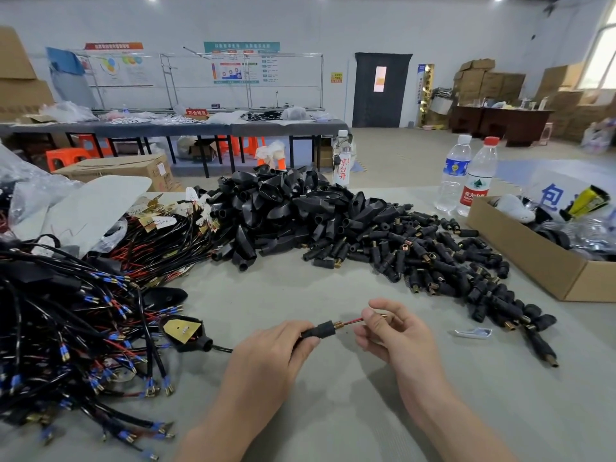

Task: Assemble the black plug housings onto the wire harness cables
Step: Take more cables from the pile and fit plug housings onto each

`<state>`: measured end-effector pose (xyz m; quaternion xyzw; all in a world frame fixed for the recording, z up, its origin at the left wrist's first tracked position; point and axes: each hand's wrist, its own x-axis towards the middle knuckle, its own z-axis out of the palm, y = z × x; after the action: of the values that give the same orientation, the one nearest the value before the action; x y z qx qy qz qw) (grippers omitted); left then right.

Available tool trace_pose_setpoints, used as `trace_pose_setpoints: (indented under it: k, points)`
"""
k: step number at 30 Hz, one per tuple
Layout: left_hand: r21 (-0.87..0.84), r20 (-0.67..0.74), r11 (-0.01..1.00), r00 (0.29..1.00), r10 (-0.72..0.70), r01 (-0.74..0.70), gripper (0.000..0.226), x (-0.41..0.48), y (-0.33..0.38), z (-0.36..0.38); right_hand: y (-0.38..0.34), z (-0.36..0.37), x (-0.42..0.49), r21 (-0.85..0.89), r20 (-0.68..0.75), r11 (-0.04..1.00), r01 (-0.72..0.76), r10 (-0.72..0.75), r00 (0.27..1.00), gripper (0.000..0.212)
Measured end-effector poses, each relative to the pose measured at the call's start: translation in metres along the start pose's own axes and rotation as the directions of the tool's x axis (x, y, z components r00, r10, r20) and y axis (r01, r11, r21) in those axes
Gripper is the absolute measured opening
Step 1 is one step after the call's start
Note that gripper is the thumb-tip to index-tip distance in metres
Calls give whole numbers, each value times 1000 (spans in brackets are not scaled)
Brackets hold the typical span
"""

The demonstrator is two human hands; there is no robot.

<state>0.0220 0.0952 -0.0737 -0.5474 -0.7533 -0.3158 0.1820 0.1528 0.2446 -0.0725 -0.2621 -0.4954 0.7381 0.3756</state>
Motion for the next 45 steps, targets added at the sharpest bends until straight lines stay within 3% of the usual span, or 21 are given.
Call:
trace_pose_setpoints:
  k: [4, 7, 10, 13, 17, 22, 29, 33, 39, 45]
  points:
    - [57, -13, 998, 1000, -22, 23, 20, -1, 2, 0, 2, 1, 0, -20, 0, 1000, 16, -16, 1000, 10]
    - [37, -28, 998, 998, -49, 50, 28, -2, 2, 0, 2, 3, 0, 28, 9, 1000, 7, -7, 1000, 17]
    - [-18, -45, 998, 997, -66, 65, 39, -1, 4, 0, 7, 9, -4, 211, 84, 973, -93, 77, 993, 36]
    - [-68, 3, 997, 999, -45, 45, 40, -1, 8, 1, 16, 15, -10, 183, 159, 966, -183, 155, 975, 33]
    - [-109, 67, 991, 995, -70, 77, 42, -3, -2, 2, 14, 14, -7, 130, 81, 984, -122, 112, 990, 36]
    - [-91, -7, 990, 994, -106, 105, 5, -1, -14, -2, 8, 6, -2, 172, 24, 979, -107, 105, 994, 33]
    - [-93, -87, 996, 996, -25, 17, 24, -1, -7, 7, 12, 13, -10, 82, 134, 989, -119, 107, 985, 25]
    - [-28, -129, 998, 990, 53, -57, 24, 1, -8, 8, 9, 12, -8, 79, 85, 994, -70, 64, 994, 27]
    - [125, -112, 991, 992, 63, -49, 53, 3, -26, 4, 7, 8, -3, 142, 6, 986, -84, 83, 996, 30]
    - [119, -126, 992, 990, 64, -49, 30, 2, -24, 6, 6, 9, -4, 166, -3, 984, -66, 68, 998, 39]
